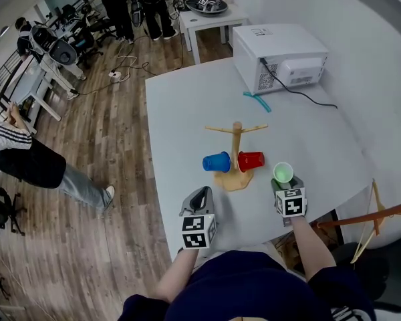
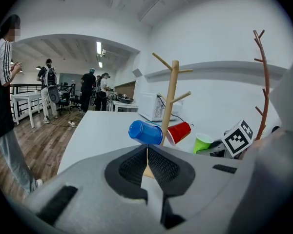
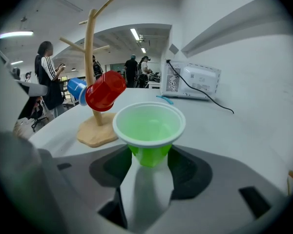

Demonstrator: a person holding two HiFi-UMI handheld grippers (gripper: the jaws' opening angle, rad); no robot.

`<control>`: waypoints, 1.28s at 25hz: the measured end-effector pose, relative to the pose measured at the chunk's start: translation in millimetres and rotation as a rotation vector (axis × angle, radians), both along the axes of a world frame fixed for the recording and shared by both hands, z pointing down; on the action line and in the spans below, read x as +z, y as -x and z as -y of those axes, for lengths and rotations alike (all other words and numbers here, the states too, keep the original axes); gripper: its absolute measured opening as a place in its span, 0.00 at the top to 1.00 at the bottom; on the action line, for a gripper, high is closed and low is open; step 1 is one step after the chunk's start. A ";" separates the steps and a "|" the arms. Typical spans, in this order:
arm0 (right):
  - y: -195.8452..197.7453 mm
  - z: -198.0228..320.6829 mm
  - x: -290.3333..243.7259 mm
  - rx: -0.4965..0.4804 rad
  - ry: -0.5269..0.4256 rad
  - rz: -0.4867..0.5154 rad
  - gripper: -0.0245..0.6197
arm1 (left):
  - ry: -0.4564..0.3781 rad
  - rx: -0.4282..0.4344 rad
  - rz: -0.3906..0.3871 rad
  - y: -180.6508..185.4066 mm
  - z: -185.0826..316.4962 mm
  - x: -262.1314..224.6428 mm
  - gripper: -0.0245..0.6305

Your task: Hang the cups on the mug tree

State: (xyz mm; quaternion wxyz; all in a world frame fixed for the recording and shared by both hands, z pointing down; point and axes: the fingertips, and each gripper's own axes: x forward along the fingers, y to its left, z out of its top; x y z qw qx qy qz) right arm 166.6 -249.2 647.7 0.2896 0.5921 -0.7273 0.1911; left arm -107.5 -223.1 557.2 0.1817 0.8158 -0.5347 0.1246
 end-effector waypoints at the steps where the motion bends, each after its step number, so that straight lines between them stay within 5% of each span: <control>1: 0.3 0.3 -2.7 -0.003 -0.004 -0.001 0.59 | -0.001 -0.001 -0.002 0.0 -0.9 -0.2 0.93; 19: 19.5 20.0 -70.6 -0.059 -0.066 0.006 0.59 | -0.013 0.005 -0.018 -4.4 -2.1 -13.9 0.93; 32: 48.1 46.7 -136.9 -0.200 -0.141 -0.083 0.59 | -0.010 0.005 -0.024 -8.7 -0.7 -19.1 0.93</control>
